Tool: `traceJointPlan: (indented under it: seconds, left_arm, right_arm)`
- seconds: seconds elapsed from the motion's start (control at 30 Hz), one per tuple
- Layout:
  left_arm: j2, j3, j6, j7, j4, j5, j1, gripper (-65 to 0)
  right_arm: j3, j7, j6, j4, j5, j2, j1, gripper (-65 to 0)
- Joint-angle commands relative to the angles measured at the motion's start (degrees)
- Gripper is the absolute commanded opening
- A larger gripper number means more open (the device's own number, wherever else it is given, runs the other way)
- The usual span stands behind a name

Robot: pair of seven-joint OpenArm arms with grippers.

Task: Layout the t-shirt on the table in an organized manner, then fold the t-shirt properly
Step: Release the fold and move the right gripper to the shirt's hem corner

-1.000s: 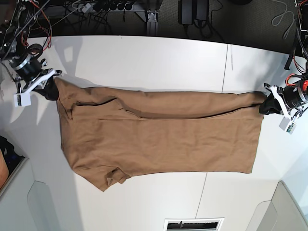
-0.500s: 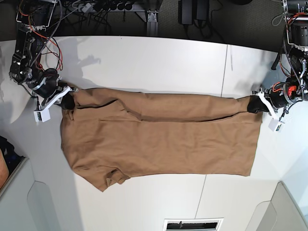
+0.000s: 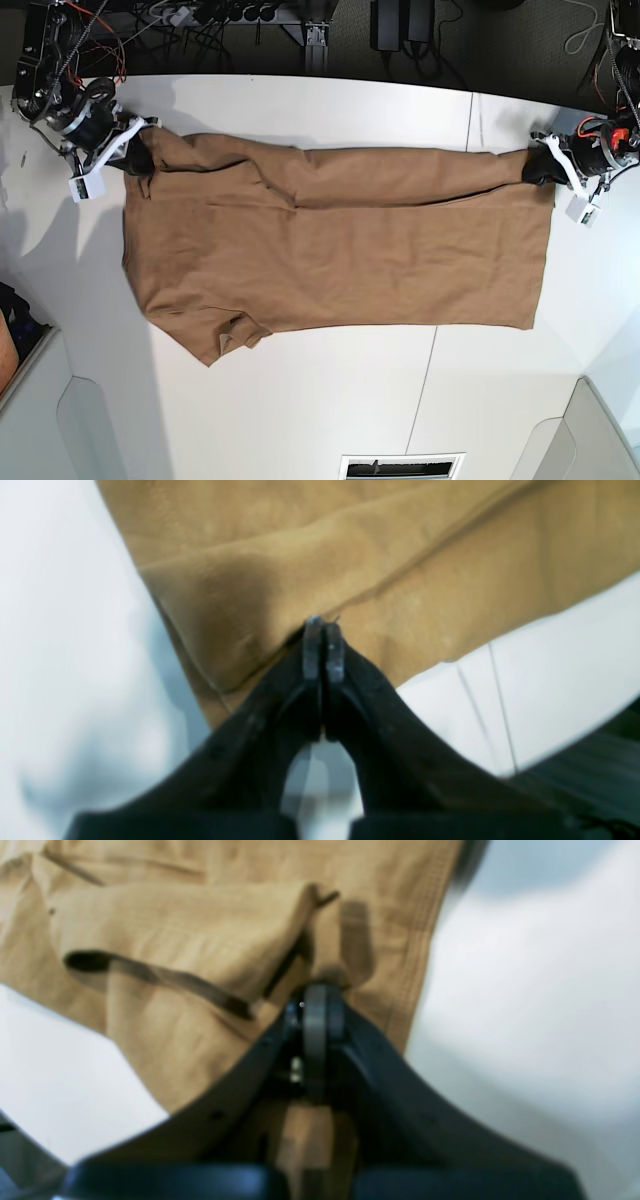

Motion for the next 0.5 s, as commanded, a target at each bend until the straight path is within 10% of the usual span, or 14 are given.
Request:
traceJointPlan:
  seconds: [0.0,0.47]
  left_arm:
    - [-0.9,-1.2,-0.1,1.9,1.3,1.1,1.0,-65.0]
    - [0.6,-7.0,-0.1,2.4,11.9,-0.5,13.4,-65.0]
  right_arm:
    - [0.2,-2.0,-0.1,1.1,-0.7,1.4,-1.3,-65.0]
    - [5.3,-3.0,-0.1,3.5,0.5,2.4,-6.8,-65.0]
